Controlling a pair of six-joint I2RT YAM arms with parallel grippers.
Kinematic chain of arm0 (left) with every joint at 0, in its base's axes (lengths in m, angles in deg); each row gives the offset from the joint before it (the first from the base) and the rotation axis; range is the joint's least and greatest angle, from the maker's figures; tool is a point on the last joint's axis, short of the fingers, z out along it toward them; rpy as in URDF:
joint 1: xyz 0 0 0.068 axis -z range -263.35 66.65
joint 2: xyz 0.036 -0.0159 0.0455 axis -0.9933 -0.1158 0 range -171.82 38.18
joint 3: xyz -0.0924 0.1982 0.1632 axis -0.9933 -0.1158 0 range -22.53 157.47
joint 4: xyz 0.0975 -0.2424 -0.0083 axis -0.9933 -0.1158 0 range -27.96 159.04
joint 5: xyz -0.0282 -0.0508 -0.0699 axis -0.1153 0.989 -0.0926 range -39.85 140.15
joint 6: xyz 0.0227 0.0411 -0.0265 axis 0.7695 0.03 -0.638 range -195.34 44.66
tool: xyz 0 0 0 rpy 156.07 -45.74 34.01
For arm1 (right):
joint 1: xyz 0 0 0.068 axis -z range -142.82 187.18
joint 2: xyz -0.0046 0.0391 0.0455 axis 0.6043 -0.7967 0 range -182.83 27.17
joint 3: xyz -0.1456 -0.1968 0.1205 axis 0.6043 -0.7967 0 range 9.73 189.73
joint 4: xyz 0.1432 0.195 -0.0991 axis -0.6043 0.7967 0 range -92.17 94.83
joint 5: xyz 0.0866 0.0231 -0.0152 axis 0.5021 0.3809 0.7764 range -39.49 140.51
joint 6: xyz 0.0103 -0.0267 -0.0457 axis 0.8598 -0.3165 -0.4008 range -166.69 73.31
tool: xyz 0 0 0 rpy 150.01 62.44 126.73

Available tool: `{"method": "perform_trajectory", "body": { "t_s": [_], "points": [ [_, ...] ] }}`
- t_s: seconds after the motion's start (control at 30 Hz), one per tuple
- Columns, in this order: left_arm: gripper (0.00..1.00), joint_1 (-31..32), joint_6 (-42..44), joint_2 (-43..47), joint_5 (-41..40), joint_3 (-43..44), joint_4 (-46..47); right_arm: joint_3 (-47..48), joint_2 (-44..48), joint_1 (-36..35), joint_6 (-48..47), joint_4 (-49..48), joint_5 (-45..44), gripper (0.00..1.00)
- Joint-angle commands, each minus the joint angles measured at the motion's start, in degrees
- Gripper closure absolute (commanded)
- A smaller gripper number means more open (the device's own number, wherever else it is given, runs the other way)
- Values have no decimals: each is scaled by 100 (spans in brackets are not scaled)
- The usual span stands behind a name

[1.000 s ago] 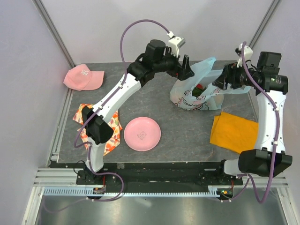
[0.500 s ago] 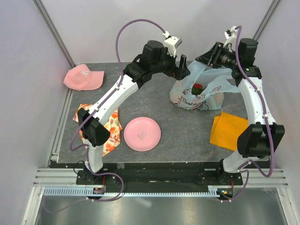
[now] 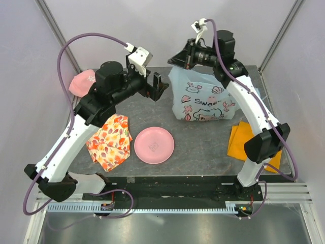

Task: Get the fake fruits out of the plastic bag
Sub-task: Adjust the plastic bag at the center of the board.

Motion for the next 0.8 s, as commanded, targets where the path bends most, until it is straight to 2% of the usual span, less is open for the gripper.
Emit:
{"method": "perform_trajectory", "body": {
  "t_s": [0.0,0.13,0.2,0.3,0.43,0.63,0.77],
  "points": [
    [1,-5,379,64,-249,-390,78,790,-477,-423,-344,137,-235,87],
    [1,-5,213,-15,-292,-399,96,747,-531,-442,-626,462,-524,35],
    [1,-5,98,-102,-511,-329,122,510,-373,-363,-836,638,-508,27],
    [1,-22,-129,-304,-951,-136,148,53,83,-179,-934,753,-481,23],
    [1,-49,-446,-621,-856,128,148,-509,707,94,-794,824,-446,21],
    [1,-66,-930,-1025,189,462,192,-1055,1358,542,-521,841,-86,19],
    [1,-66,-966,-1324,287,839,254,-748,1473,1208,-617,1287,265,19]
  ]
}}
